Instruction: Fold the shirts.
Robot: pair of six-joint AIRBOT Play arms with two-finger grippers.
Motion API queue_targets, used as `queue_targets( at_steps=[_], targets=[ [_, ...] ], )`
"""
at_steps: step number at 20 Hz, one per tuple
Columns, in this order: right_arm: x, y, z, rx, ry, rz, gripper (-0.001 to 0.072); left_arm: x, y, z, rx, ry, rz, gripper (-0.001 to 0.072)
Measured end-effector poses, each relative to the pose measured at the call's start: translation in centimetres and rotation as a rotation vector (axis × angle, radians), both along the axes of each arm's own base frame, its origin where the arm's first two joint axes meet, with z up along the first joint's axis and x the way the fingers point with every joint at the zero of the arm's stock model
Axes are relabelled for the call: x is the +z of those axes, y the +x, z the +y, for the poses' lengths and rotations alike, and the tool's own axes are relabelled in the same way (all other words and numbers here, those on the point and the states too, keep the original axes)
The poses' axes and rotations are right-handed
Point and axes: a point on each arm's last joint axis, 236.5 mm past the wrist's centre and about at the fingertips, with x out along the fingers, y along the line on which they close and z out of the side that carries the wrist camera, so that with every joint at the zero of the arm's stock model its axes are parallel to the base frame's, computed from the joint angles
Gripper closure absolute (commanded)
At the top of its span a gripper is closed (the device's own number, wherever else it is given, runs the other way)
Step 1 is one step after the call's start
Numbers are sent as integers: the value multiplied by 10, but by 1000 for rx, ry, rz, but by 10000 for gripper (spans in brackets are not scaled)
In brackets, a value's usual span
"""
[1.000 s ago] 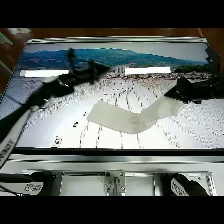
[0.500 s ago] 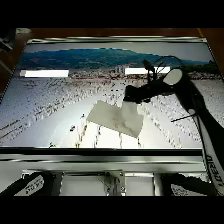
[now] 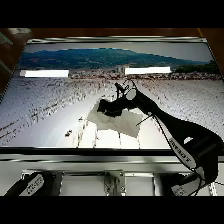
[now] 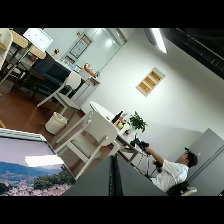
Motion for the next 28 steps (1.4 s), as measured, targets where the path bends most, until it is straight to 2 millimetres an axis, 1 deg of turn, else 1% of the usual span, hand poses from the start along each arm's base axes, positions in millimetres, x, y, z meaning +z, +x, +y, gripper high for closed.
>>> queue_targets(
  at_steps=[1, 2, 3, 4, 5, 7, 8, 9, 10, 11, 12, 13, 14, 18, 19, 20, 21, 22, 23, 24, 25, 27, 28],
  targets=[
    [3, 2, -3, 4, 7, -6, 169, -1, -1, -1, -3, 6, 1, 673],
    [8, 3, -10, 15, 6, -11, 169, -2, 0, -1, -2, 12, 3, 673],
    [14, 5, -23, 29, -8, -21, 169, -3, 0, 0, 0, 13, 4, 673],
    [18, 6, -43, 49, -40, -26, 155, -3, 0, 0, 0, 15, 3, 673],
    [21, 5, -66, 72, -83, -24, 120, -4, 0, 0, 1, 18, 6, 673],
    [20, -6, -129, 121, -225, 24, 103, -4, 0, -1, -1, 19, 6, 673],
    [17, -14, -163, 133, -307, 65, 32, -4, 0, 0, 0, 20, 6, 673],
    [14, -25, -198, 135, -383, 118, 32, -4, 0, -1, 0, 20, 6, 673],
    [9, -36, -226, 122, -437, 174, 32, -4, 0, -1, 0, 21, 6, 673],
    [4, -46, -241, 108, -453, 222, 32, -5, 0, -1, 0, 21, 7, 673],
    [-3, -55, -249, 91, -451, 258, 32, -5, 0, -1, 0, 22, 7, 673],
    [-11, -61, -252, 70, -436, 281, 31, -5, 0, -1, -2, 19, 10, 673],
    [-21, -62, -248, 38, -406, 285, 32, -5, 0, -1, -3, 17, 13, 673],
    [-55, -58, -223, -63, -298, 269, 33, -5, -1, -2, -10, 15, 17, 673],
    [-62, -56, -217, -80, -276, 270, 100, -5, -1, -2, -11, 15, 17, 673],
    [-68, -54, -212, -91, -252, 274, 354, -5, -1, -2, -11, 15, 17, 673],
    [-70, -52, -206, -98, -223, 270, 647, -5, -1, -2, -12, 15, 17, 673],
    [-71, -47, -199, -102, -192, 250, 651, -5, -2, -2, -12, 15, 17, 673],
    [-66, -39, -192, -104, -152, 220, 651, -5, -2, -2, -13, 15, 17, 673],
    [-56, -28, -186, -98, -110, 173, 651, -5, -2, -2, -13, 15, 17, 673],
    [-40, -14, -180, -85, -67, 107, 651, -5, -2, -3, -15, 15, 18, 673],
    [10, 21, -170, -55, 23, -62, 652, -5, -3, -7, -27, 17, 18, 673],
    [41, 40, -169, -54, 60, -150, 652, -7, -3, -11, -36, 24, 21, 673]
  ],
)
